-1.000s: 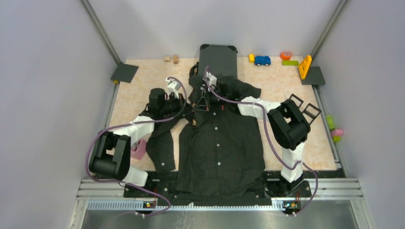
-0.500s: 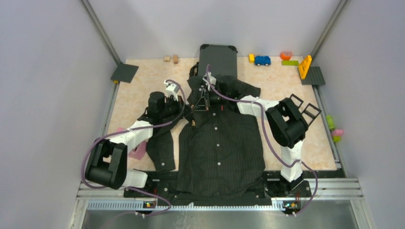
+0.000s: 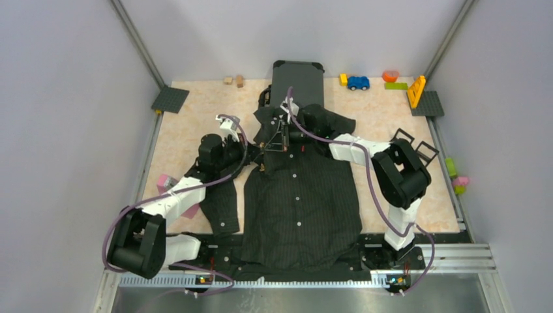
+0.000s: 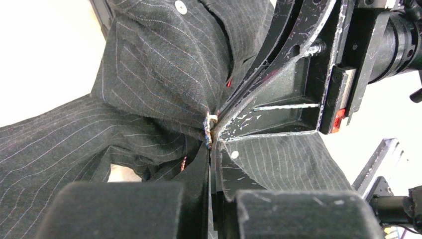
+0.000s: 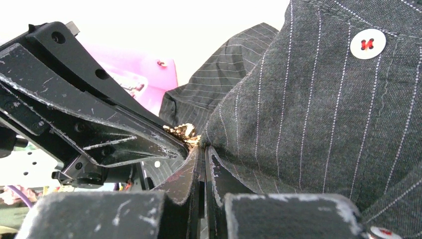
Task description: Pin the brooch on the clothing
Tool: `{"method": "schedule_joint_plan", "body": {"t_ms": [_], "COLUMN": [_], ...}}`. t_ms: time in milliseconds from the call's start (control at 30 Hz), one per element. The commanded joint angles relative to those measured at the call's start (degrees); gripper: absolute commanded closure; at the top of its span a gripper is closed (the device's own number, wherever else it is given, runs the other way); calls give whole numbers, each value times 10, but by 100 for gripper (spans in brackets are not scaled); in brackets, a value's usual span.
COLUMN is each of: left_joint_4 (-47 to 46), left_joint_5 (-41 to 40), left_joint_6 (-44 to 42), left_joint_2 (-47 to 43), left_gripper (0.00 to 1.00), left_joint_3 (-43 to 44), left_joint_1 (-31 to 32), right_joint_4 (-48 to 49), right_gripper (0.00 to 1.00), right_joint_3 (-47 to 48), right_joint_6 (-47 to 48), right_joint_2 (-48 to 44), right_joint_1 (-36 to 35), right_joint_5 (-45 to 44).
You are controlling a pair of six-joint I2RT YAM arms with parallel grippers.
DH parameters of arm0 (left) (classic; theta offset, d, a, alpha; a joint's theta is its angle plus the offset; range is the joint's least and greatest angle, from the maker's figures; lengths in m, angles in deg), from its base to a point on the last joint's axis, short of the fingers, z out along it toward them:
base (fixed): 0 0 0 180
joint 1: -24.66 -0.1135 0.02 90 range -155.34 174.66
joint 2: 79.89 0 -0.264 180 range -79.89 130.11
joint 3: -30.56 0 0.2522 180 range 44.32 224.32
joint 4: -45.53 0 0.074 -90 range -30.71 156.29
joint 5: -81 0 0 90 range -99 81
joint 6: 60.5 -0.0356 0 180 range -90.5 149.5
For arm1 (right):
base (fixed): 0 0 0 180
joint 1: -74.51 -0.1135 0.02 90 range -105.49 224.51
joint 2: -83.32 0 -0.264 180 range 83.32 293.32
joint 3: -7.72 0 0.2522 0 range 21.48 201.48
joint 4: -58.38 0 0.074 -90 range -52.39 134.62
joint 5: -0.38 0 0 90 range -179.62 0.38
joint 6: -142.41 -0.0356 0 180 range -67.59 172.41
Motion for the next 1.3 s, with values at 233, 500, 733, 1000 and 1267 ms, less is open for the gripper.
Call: {"method": "schedule_joint_plan", "body": {"t_ms": [233, 500, 733, 1000, 1267], "left_joint_4": [-56, -48, -45, -40, -16], "left_joint_5": [28, 22, 27, 45, 59], "left_joint_6": [58, 67, 64, 87, 90], "left_joint_2": [-60, -76, -90, -70, -70], "left_gripper": [100, 100, 100, 100, 100], "left_joint_3": [-3, -2, -2, 13, 30], "left_joint_1": [-1, -6, -10, -14, -15], "right_joint_4": [8, -11, 54, 168, 173], "right_gripper": [100, 99, 85, 73, 69], "right_joint_3": [-40, -53, -108, -158, -134], "right_joint_6": [35, 59, 78, 83, 98], "right_joint_2": [-93, -135, -179, -196, -164], "right_joint_1": [19, 19, 19, -1, -14], "right_joint_5": [-127, -129, -93, -44, -54]}}
